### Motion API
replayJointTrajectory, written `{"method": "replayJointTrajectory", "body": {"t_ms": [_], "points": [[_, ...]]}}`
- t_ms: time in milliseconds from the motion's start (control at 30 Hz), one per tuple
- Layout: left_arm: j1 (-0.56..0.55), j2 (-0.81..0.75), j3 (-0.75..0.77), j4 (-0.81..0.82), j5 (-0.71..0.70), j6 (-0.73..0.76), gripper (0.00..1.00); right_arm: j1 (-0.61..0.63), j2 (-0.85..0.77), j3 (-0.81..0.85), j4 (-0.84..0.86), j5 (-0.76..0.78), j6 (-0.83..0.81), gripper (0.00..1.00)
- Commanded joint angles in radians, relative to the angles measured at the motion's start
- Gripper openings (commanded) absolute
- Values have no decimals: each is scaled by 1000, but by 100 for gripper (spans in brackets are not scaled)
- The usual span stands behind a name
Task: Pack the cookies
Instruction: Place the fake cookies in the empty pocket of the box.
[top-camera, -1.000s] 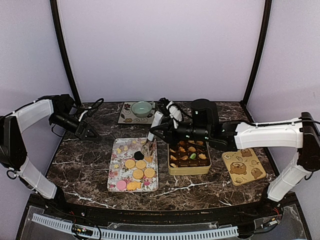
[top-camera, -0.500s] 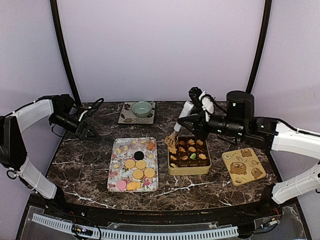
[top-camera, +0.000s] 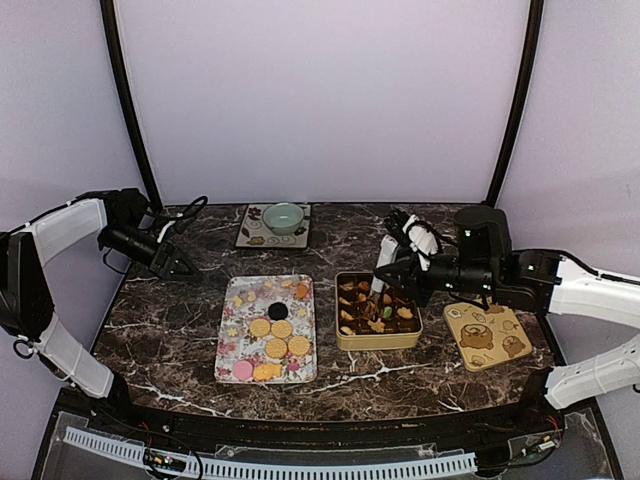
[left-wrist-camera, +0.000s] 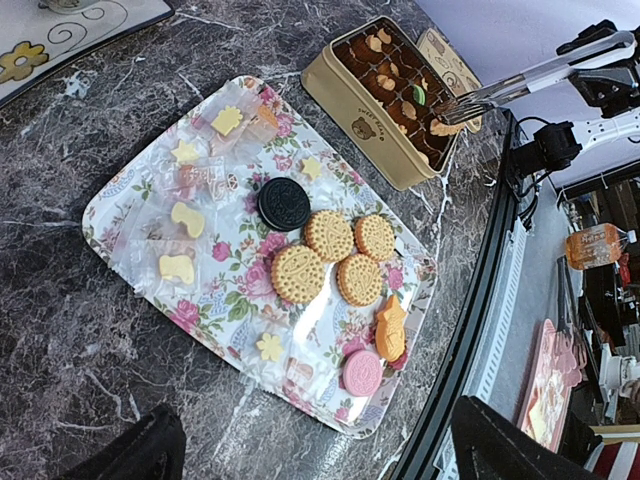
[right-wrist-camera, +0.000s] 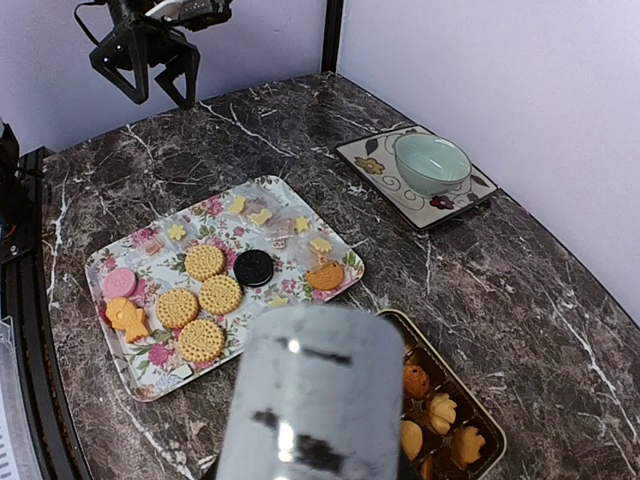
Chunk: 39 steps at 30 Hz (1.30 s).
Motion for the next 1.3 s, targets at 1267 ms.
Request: {"method": "replayJointTrajectory", "body": {"t_ms": [1267], "points": [[4,-6,6,-40,20,26,95,-9,192,145,252,-31,-5,31]]}}
